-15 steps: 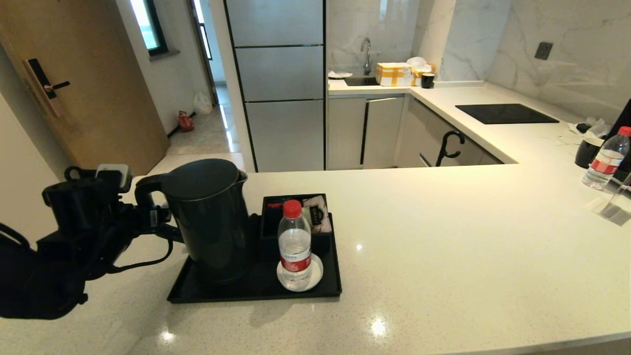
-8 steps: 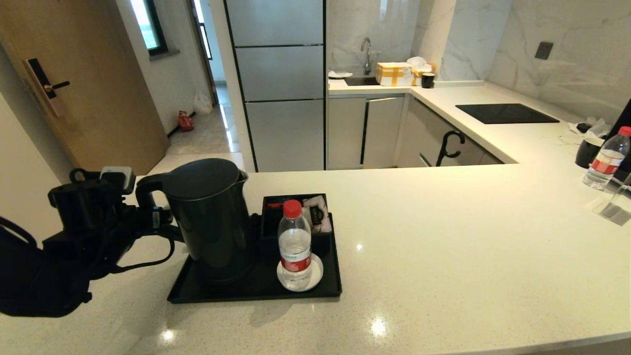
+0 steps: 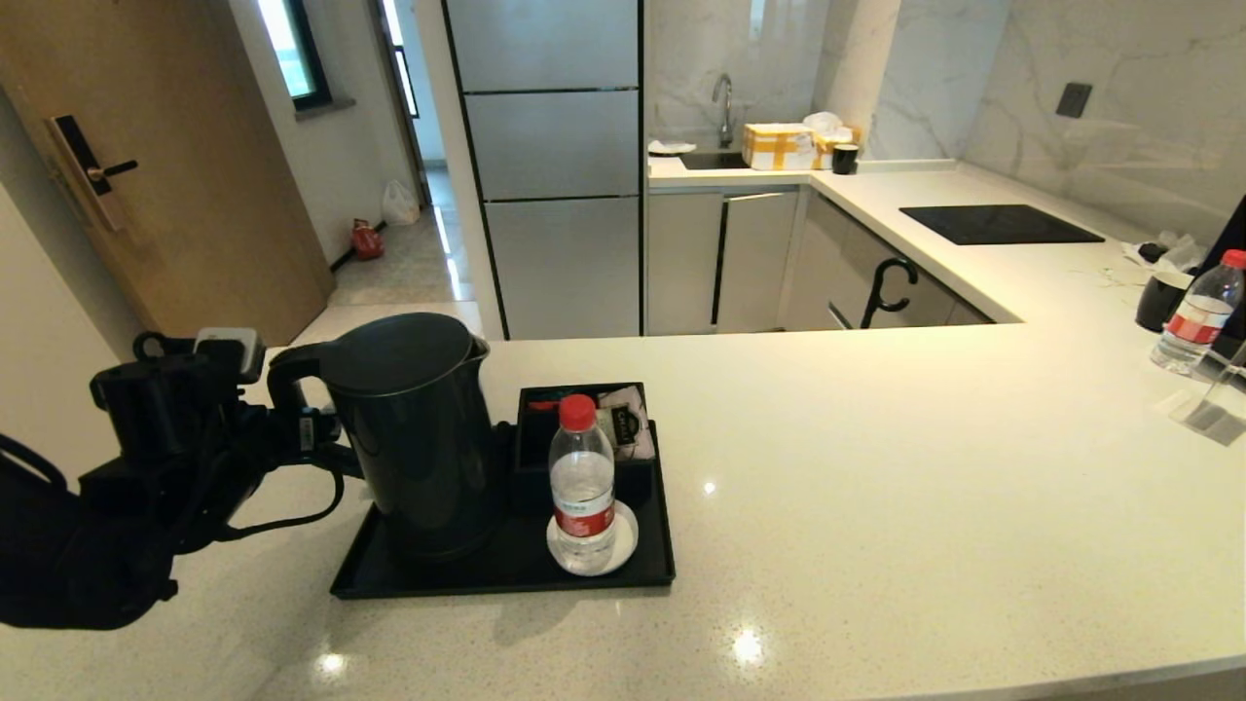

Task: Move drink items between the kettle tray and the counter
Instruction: Pick up the kettle

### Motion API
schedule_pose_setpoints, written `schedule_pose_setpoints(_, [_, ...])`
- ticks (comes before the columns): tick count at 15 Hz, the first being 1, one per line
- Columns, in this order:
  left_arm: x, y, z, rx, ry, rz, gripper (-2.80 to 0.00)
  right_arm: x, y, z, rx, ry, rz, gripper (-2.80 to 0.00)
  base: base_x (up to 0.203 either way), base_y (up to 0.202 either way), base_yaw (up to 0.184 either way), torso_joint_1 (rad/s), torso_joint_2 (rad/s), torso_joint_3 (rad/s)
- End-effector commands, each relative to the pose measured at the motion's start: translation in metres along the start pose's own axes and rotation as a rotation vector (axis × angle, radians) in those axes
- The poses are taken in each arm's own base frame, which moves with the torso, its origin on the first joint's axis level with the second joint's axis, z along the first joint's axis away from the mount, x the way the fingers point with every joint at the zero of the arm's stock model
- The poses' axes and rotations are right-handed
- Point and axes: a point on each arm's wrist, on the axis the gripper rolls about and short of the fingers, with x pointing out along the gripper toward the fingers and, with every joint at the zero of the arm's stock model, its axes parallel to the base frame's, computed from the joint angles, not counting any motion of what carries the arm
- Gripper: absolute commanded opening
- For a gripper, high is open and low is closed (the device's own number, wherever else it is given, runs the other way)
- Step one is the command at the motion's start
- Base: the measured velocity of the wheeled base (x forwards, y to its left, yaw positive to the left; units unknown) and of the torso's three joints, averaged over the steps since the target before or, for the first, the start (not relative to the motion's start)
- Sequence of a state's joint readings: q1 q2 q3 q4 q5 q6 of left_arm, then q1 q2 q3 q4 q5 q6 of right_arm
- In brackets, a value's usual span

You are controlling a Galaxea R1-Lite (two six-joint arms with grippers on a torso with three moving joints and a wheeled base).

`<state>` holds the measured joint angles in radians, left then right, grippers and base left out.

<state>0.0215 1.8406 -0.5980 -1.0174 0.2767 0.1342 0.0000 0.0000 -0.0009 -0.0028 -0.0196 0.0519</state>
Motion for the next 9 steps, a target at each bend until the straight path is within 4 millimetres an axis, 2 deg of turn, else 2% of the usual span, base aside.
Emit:
schedule_pose_setpoints(1, [-0.0003, 0.0001, -0.0002, 0.000, -0.002, 0.005, -0.94, 0.0002, 0.0000, -0.0002, 0.000, 0.002, 0.000, -2.80, 0.000, 0.000, 0.000, 0.000, 0.00, 0.000])
schedule_pose_setpoints(2, [0.0003, 0.0002, -0.0006, 0.000, 0.000, 0.016, -2.80, 0.0002, 0.0000, -0.0002, 0.000, 0.002, 0.000, -2.80, 0.000, 0.000, 0.000, 0.000, 0.00, 0.000])
schedule_pose_setpoints(9, [0.0005, 0.0002, -0.0027, -0.005, 0.010, 0.029, -2.80, 0.0001, 0.0000, 0.0003, 0.000, 0.001, 0.000, -2.80, 0.000, 0.000, 0.000, 0.000, 0.00, 0.000])
